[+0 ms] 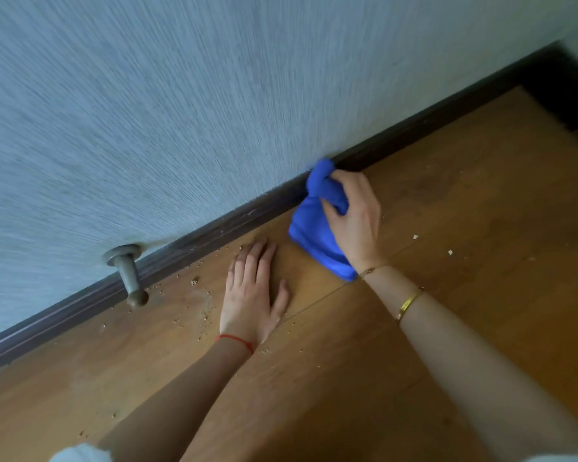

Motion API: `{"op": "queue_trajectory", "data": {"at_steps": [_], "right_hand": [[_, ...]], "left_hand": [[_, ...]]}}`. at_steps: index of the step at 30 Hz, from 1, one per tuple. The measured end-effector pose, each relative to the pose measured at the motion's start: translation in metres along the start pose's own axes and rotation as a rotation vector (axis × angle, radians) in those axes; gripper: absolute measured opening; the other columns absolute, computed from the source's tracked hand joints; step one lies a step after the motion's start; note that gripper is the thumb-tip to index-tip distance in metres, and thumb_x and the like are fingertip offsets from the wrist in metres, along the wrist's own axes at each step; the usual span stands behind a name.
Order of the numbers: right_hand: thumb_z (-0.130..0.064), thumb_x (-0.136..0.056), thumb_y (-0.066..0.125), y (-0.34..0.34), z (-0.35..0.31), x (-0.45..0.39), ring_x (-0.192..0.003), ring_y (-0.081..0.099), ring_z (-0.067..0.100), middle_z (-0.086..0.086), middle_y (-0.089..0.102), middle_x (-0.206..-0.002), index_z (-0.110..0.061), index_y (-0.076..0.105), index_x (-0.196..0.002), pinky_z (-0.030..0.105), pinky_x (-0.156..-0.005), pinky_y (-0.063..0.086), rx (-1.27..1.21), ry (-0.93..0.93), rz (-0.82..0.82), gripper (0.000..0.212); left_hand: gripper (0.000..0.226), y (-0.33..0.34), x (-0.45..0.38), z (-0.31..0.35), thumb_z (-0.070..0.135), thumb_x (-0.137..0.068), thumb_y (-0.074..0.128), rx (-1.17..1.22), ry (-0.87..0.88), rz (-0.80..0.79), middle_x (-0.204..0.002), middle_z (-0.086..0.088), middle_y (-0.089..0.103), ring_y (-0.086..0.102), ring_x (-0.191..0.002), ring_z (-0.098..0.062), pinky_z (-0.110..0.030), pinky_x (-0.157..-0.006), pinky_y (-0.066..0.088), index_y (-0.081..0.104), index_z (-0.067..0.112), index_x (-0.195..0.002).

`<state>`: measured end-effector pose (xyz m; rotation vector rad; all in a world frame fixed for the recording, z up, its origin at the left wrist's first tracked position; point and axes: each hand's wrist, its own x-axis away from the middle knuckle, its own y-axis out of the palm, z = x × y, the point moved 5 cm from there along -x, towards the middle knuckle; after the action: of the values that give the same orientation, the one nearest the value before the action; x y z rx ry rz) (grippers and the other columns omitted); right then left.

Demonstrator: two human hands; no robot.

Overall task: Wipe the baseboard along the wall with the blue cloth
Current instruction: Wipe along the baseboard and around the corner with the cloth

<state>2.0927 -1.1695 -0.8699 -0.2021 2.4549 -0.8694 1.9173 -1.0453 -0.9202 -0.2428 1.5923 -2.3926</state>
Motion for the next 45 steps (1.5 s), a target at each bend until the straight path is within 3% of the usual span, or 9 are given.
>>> {"op": "queue_trajectory", "data": {"at_steps": [4, 11, 16, 21, 26, 31, 35, 38, 45], "right_hand": [[-0.005, -0.081, 0.069, -0.013, 0.022, -0.014, -0.102, 0.060, 0.022, 0.009, 0.062, -0.107, -0.006, 0.063, -0.113, 0.017, -0.088, 0.042, -0.005, 0.196, 0.135, 0.033], [-0.001, -0.081, 0.071, 0.004, -0.007, 0.007, -0.100, 0.061, 0.023, 0.007, 0.063, -0.105, -0.006, 0.065, -0.113, 0.022, -0.090, 0.047, -0.035, -0.049, -0.062, 0.033], [-0.006, -0.081, 0.069, -0.020, 0.032, -0.020, -0.101, 0.060, 0.023, 0.009, 0.063, -0.106, -0.006, 0.063, -0.115, 0.029, -0.090, 0.048, -0.014, 0.191, 0.152, 0.034], [-0.004, -0.083, 0.070, 0.000, 0.000, 0.004, -0.103, 0.059, 0.022, 0.007, 0.063, -0.108, -0.007, 0.063, -0.116, 0.008, -0.091, 0.037, -0.045, 0.112, 0.069, 0.034], [-0.004, -0.085, 0.066, -0.010, 0.017, -0.001, -0.100, 0.058, 0.024, 0.007, 0.063, -0.109, -0.007, 0.064, -0.118, 0.030, -0.089, 0.047, 0.033, 0.057, 0.083, 0.033], [-0.006, -0.087, 0.064, -0.012, 0.021, -0.011, -0.104, 0.058, 0.023, 0.010, 0.061, -0.113, -0.004, 0.061, -0.121, 0.031, -0.091, 0.048, 0.006, 0.199, 0.224, 0.034], [0.001, -0.085, 0.064, 0.001, 0.002, 0.009, -0.105, 0.058, 0.024, 0.009, 0.062, -0.112, -0.003, 0.062, -0.118, 0.030, -0.094, 0.048, -0.021, 0.029, 0.064, 0.033], [0.001, -0.084, 0.065, -0.006, 0.015, -0.001, -0.104, 0.059, 0.027, 0.009, 0.063, -0.111, -0.004, 0.063, -0.118, 0.036, -0.093, 0.049, 0.001, -0.032, 0.020, 0.034], [-0.007, -0.083, 0.066, -0.015, 0.032, -0.018, -0.104, 0.059, 0.024, 0.010, 0.062, -0.110, -0.005, 0.062, -0.119, 0.036, -0.092, 0.049, 0.002, 0.218, 0.233, 0.036]], "left_hand": [[0.063, 0.001, 0.000, 0.001, 0.043, -0.097, 0.045, -0.021, -0.006, -0.025, -0.156, -0.004, 0.034, 0.031, -0.144, -0.025, -0.046, -0.121, 0.024, 0.037, 0.013, -0.151], [0.063, 0.002, 0.000, -0.001, 0.043, -0.096, 0.045, -0.013, -0.011, -0.032, -0.156, -0.004, 0.035, 0.033, -0.143, -0.025, -0.044, -0.122, 0.021, 0.037, 0.014, -0.151], [0.064, 0.004, -0.001, -0.001, 0.046, -0.098, 0.043, -0.043, -0.018, -0.054, -0.157, -0.003, 0.032, 0.028, -0.146, -0.023, -0.043, -0.123, 0.019, 0.034, 0.016, -0.153], [0.063, 0.002, -0.001, 0.000, 0.044, -0.097, 0.044, -0.026, -0.019, -0.039, -0.156, -0.003, 0.035, 0.031, -0.144, -0.024, -0.039, -0.123, 0.015, 0.037, 0.014, -0.152], [0.063, 0.002, 0.000, -0.002, 0.043, -0.097, 0.046, -0.025, -0.017, -0.044, -0.156, -0.003, 0.034, 0.031, -0.144, -0.024, -0.046, -0.122, 0.024, 0.036, 0.014, -0.152], [0.063, 0.002, 0.000, -0.001, 0.043, -0.097, 0.048, -0.036, -0.015, -0.038, -0.156, -0.002, 0.034, 0.032, -0.143, -0.024, -0.047, -0.121, 0.025, 0.037, 0.014, -0.152], [0.063, 0.002, -0.001, -0.001, 0.045, -0.097, 0.044, -0.035, -0.020, -0.033, -0.156, -0.002, 0.034, 0.034, -0.141, -0.024, -0.040, -0.121, 0.019, 0.037, 0.015, -0.152], [0.063, 0.003, -0.001, -0.001, 0.045, -0.096, 0.043, -0.030, -0.017, -0.037, -0.156, -0.002, 0.035, 0.035, -0.141, -0.025, -0.045, -0.121, 0.024, 0.037, 0.014, -0.152], [0.064, 0.002, -0.001, -0.001, 0.046, -0.097, 0.042, -0.038, -0.016, -0.039, -0.155, -0.004, 0.035, 0.033, -0.143, -0.025, -0.046, -0.121, 0.025, 0.036, 0.015, -0.152]]}}
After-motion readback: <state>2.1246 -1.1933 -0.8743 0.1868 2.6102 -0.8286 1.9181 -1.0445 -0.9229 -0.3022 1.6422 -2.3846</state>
